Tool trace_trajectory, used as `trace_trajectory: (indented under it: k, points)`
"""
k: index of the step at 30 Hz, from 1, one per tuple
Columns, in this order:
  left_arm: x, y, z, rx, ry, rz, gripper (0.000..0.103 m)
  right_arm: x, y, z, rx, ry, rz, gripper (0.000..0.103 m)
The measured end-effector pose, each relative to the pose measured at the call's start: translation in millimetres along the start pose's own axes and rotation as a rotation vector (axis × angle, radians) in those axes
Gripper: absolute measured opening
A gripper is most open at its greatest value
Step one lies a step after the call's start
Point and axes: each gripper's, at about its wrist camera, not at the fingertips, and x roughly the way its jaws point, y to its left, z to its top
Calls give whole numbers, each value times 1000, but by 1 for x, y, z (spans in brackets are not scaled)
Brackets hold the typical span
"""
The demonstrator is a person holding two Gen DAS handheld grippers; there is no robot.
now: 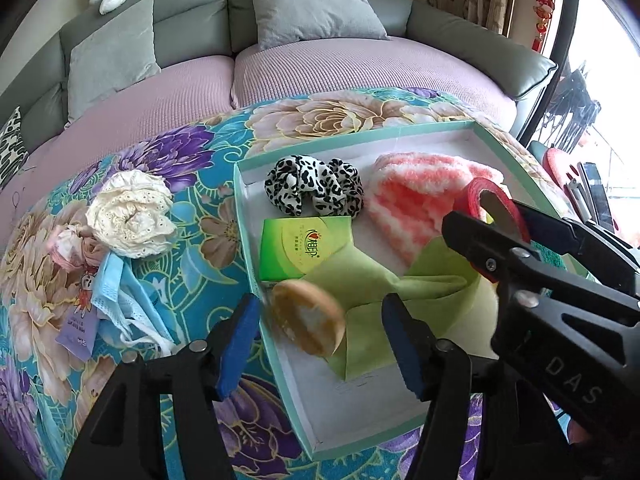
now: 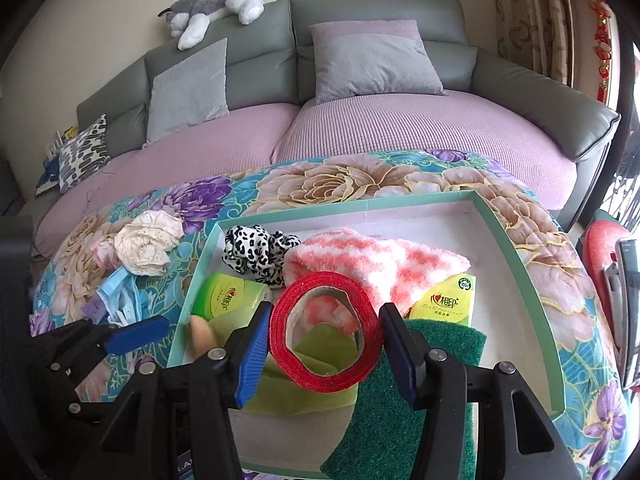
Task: Organize soft objects
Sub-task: 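Lower the orange tin into the tray with the left tool while the right tool drops the red ring, then withdraw both open tools from the tray back to the pile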
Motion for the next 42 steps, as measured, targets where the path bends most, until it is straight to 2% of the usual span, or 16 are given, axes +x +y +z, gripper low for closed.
trace_trajectory:
  k: [2,4,8,10,13,18,21,34,42]
  points:
    - [-1,0,0,4,2,0,67,1,0,0,-2,1,-3,57]
    - [-4,2,0,6,2,10,76,0,1,0,-4,3,-4,57]
    - [-11,10,1,-11,-10,32,77,1,1,0,-2,4,-17,59]
    - [-12,13,1,-17,-10,46,79,2,1,0,-1,13,-24,70]
    - [-14,19,1,-23,-11,82,83,2,0,0,2,18,-37,80]
    - [-15,29,0,-38,-13,112,84,2,-1,-1,7,26,-60,84]
    - [-14,38,-2,-53,-8,151,87,1,-2,-1,8,26,-84,103]
    - [-6,84,-9,-169,15,250,87,6,-2,-4,3,65,-126,103]
    - [-10,104,-14,-216,8,273,87,9,4,-5,-18,74,-140,103]
